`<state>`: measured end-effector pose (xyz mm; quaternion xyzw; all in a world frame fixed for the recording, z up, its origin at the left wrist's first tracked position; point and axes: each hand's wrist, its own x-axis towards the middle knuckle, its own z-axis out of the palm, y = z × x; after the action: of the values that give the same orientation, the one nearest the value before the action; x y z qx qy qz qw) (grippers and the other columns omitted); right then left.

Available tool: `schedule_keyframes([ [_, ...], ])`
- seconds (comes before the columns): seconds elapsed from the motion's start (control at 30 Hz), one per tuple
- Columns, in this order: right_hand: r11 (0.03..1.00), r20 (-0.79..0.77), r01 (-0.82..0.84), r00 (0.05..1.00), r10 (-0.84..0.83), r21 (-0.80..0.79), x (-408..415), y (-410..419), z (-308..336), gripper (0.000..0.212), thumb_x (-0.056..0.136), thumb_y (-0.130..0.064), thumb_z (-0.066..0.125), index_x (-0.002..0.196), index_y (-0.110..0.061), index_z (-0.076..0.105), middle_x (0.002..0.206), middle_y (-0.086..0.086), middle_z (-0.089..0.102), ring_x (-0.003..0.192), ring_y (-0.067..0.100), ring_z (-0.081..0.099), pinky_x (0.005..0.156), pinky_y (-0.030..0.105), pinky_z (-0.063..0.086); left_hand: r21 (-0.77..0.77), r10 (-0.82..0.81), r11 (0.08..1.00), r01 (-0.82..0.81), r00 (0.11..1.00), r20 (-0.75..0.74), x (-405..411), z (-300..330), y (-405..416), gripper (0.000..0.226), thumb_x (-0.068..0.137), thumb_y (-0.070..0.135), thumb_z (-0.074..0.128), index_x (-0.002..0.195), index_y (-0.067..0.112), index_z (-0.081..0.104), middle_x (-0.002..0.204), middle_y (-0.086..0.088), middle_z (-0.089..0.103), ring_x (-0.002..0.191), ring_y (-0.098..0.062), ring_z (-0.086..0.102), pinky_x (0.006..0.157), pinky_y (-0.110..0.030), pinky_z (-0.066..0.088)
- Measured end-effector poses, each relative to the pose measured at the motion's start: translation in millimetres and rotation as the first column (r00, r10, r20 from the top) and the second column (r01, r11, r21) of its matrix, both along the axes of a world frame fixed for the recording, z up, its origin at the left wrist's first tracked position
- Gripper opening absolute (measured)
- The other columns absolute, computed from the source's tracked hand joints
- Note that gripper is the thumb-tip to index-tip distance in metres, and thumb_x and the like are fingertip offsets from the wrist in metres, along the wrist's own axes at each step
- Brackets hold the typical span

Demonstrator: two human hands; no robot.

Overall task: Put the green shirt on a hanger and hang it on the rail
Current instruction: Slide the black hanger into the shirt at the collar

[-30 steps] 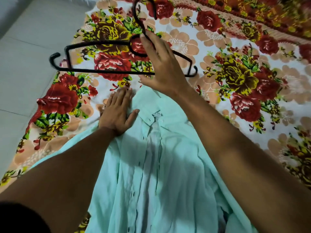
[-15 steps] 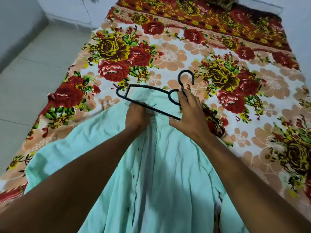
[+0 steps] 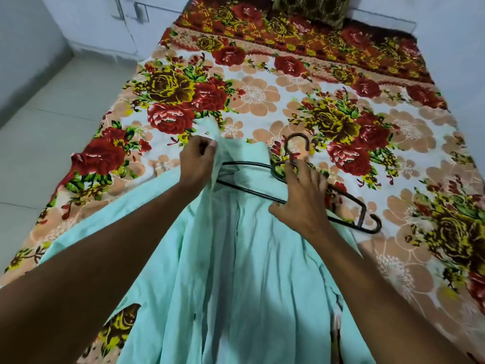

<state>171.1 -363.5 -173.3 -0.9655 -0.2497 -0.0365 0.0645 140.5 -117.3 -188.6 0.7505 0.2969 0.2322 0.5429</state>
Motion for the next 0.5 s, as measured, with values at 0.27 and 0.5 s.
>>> schedule_keyframes([
  [0.27,0.982,-0.248,-0.155,0.952,0.178,0.110,26,73,-11,0.106,0.071,-0.049,0.077,0.157,-0.015,0.026,0.160,0.006,0.033,0.147,0.027,0.031,0.118,0.049,0.017,0.063,-0.309,0.945,0.320,0.941,-0.141,12,-1,-13,0.010,0.091,0.018,0.069,0.094,0.009,0.068,0.084,-0.006,0.072,0.079,-0.026,0.070,0.072,-0.042,0.060],
  [0.5,0.942,-0.242,-0.171,0.939,0.245,0.289,37,65,-24,0.089,0.070,-0.048,0.080,0.143,-0.017,0.039,0.141,0.003,0.047,0.134,0.023,0.046,0.116,0.048,0.021,0.425,-0.568,0.479,0.768,0.641,-0.517,12,1,-8,0.077,0.078,0.026,0.078,0.147,0.016,0.044,0.147,-0.010,0.047,0.136,-0.032,0.039,0.107,-0.047,0.038],
])
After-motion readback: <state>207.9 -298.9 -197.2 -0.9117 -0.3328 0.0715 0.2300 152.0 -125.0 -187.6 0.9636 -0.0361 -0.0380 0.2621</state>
